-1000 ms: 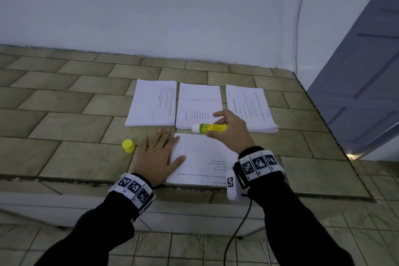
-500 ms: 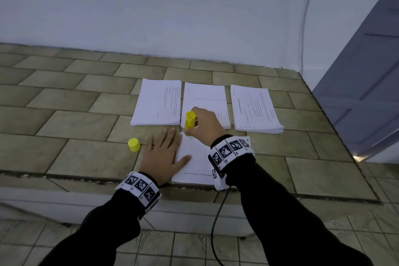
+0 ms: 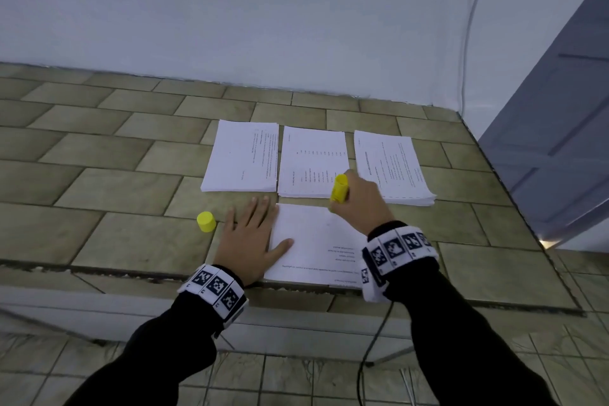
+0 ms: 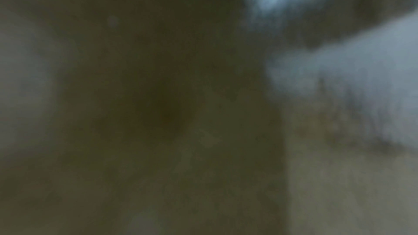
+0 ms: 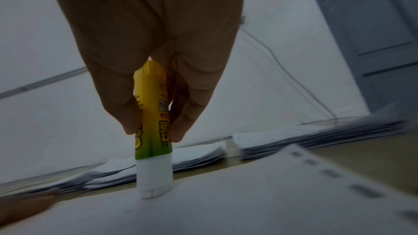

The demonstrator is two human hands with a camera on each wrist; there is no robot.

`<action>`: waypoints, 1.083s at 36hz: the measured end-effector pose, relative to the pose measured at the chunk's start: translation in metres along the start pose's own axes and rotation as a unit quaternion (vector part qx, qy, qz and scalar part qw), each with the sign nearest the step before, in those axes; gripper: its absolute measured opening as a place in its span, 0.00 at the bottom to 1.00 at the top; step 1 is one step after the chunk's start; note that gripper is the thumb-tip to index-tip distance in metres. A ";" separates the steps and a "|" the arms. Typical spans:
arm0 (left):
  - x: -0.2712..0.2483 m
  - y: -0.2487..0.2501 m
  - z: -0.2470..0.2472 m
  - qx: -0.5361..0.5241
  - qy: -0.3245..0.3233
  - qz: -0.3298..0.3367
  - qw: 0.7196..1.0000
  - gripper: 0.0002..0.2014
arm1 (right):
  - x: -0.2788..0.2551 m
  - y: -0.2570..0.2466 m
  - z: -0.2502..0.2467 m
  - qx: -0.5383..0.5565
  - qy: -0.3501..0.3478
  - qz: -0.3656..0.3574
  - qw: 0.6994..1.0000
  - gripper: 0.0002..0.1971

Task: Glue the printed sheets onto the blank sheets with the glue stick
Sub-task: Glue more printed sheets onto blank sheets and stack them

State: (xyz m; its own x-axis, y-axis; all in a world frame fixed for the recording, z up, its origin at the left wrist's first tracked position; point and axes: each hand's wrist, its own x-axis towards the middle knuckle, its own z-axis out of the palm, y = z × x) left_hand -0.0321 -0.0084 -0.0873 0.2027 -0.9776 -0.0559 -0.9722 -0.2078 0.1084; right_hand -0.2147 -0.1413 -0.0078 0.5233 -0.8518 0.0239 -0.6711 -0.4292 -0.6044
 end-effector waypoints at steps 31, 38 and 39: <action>0.001 0.000 0.002 -0.008 0.006 0.014 1.000 0.59 | -0.021 -0.052 0.052 0.079 -0.079 -0.113 0.987 0.12; 0.000 0.001 0.001 -0.001 -0.004 0.000 1.000 0.61 | -0.027 -0.030 0.032 0.055 -0.049 -0.088 0.993 0.09; 0.000 0.001 0.000 -0.002 -0.004 -0.001 1.000 0.61 | -0.028 -0.023 0.027 0.053 -0.044 -0.080 0.994 0.09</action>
State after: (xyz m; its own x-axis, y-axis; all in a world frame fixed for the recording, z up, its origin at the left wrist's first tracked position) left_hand -0.0329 -0.0086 -0.0876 0.2035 -0.9770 -0.0631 -0.9714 -0.2095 0.1117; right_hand -0.1997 -0.0988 -0.0157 0.6668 -0.7429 0.0593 -0.5187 -0.5197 -0.6789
